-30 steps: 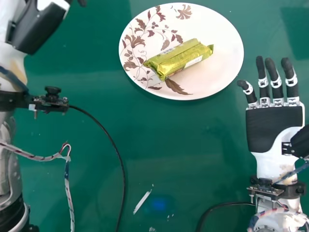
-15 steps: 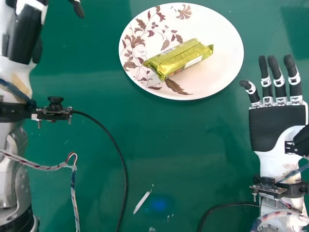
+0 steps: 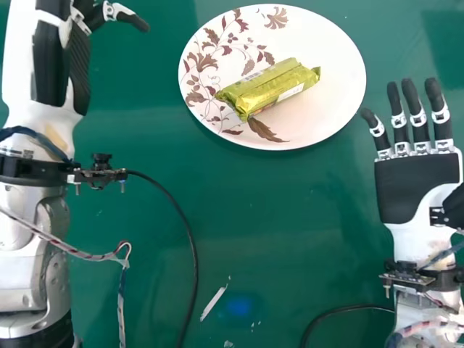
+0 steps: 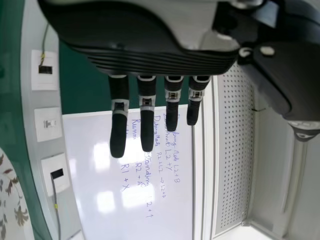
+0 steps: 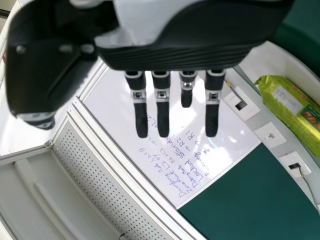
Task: Pick up biscuit and place it in the plate
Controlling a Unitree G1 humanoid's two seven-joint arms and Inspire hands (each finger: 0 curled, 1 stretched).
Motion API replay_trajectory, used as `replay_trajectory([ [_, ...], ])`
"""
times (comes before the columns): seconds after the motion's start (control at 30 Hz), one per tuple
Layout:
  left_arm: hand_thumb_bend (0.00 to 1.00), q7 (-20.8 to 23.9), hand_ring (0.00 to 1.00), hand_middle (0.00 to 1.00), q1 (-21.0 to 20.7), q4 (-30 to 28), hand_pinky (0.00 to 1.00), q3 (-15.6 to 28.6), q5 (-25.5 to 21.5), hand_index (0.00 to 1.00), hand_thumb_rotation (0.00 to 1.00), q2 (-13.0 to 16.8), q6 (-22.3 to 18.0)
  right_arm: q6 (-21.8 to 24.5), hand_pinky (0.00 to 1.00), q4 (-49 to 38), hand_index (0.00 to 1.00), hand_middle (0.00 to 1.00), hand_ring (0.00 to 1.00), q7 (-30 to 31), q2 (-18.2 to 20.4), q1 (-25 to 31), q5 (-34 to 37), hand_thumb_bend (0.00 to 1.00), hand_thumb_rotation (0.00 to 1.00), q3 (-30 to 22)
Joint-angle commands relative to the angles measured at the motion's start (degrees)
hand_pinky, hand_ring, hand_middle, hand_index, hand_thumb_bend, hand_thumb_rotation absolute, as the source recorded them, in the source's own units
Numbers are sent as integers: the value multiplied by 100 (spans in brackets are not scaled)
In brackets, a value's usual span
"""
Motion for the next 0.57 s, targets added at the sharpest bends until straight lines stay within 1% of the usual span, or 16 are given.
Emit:
replay_trajectory([
  [0.0, 100, 44, 69, 91, 138, 94, 42, -28, -106, 93, 79, -70, -117, 54, 68, 34, 78, 82, 79, -8, -41, 34, 28, 87, 37, -49],
  [0.03, 100, 26, 68, 91, 164, 129, 41, -30, -117, 93, 78, -62, -170, 70, 68, 31, 78, 82, 79, -1, -47, 36, 48, 88, 38, -57],
  [0.1, 100, -19, 68, 91, 212, 212, 41, -34, -147, 92, 78, -47, -295, 87, 70, 41, 81, 83, 80, 26, -63, 42, 73, 86, 43, -77],
  [0.13, 100, -73, 68, 91, 239, 237, 41, -31, -205, 92, 78, -14, -275, 98, 70, 40, 82, 83, 81, 36, -73, 43, 77, 86, 44, -86],
  [0.17, 100, -146, 68, 91, 262, 247, 41, -18, -340, 91, 78, 8, -204, 115, 73, 42, 84, 84, 82, 56, -85, 42, 93, 87, 47, -97],
  [0.2, 100, -193, 68, 91, 281, 250, 40, -16, -436, 91, 78, 22, -154, 128, 79, 48, 85, 85, 84, 77, -94, 41, 109, 86, 49, -110],
  [0.23, 100, -232, 68, 91, 297, 245, 40, -13, -531, 91, 77, 42, -77, 142, 81, 58, 86, 86, 85, 111, -102, 39, 142, 86, 49, -123],
  [0.27, 100, -251, 68, 91, 310, 246, 40, -10, -599, 92, 77, 48, -24, 111, 81, 75, 86, 85, 85, 144, -105, 34, 124, 87, 49, -136],
  [0.33, 100, -280, 66, 91, 341, 287, 40, 1, -692, 92, 78, 60, -1, 79, 75, 90, 85, 84, 83, 160, -91, 28, 111, 88, 50, -155],
  [0.4, 100, -304, 65, 90, 349, 341, 39, 28, -845, 92, 78, 40, 50, 28, 72, 102, 84, 83, 82, 96, -44, 12, 43, 87, 51, -170],
  [0.43, 100, -300, 64, 89, 349, 361, 39, 31, -915, 91, 78, 24, 75, -68, 71, 117, 84, 83, 82, 22, 11, 1, -75, 87, 50, -180],
  [0.47, 100, -302, 62, 87, 349, 406, 38, 28, -966, 88, 78, 1, 43, -151, 67, 125, 82, 82, 79, -75, 77, -11, -175, 88, 48, -194],
  [0.53, 100, -365, 60, 86, 392, 536, 37, 33, -1159, 86, 76, -72, -61, -281, 61, 127, 79, 80, 75, -217, 208, -33, -263, 90, 45, -211],
])
